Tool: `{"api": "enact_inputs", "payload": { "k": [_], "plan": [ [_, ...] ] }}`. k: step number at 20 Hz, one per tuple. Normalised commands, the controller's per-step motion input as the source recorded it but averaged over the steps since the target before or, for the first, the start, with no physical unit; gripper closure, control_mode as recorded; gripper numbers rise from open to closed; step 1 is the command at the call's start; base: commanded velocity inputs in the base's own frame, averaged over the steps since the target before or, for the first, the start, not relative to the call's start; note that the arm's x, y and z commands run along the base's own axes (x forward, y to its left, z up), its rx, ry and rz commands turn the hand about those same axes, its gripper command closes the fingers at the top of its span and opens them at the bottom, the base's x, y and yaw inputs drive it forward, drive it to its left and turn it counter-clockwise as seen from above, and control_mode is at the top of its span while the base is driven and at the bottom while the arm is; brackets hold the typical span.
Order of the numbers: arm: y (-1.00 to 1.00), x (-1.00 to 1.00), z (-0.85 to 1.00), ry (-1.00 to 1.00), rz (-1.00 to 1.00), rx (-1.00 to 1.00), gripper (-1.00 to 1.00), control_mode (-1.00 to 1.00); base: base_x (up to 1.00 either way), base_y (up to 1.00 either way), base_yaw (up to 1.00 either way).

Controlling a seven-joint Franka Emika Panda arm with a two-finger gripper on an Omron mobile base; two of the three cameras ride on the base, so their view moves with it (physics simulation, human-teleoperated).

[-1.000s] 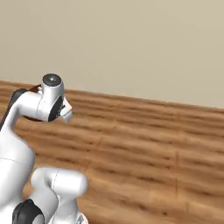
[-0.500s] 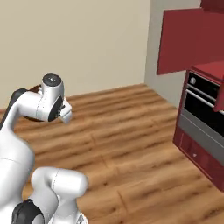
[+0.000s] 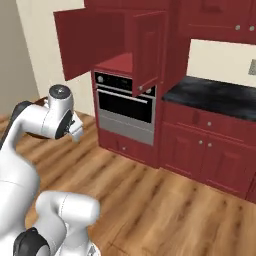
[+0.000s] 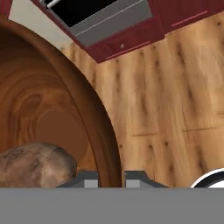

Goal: Move the mug from next to the sink to the open cabinet. Then, move the bowl with the potato to the fridge to clear the area for faucet cleaning.

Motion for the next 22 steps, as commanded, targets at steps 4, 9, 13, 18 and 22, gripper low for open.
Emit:
{"api": "enact_inputs", "payload": {
  "k": [4,9,13,18,22],
  "plan": [
    [0.00,0.00,0.00,0.00,0.00,0.00,1.00,1.00,0.00,-0.41,-0.85],
    [0.00,0.00,0.00,0.00,0.00,0.00,1.00,1.00,0.01,-1.00,-0.43],
    [0.00,0.00,0.00,0.00,0.00,0.00,1.00,1.00,0.19,-1.00,-0.33],
    [0.00,0.00,0.00,0.00,0.00,0.00,1.00,1.00,0.39,-1.00,-0.30],
    [0.00,0.00,0.00,0.00,0.00,0.00,1.00,1.00,0.22,-1.00,-0.51]
  ]
}}
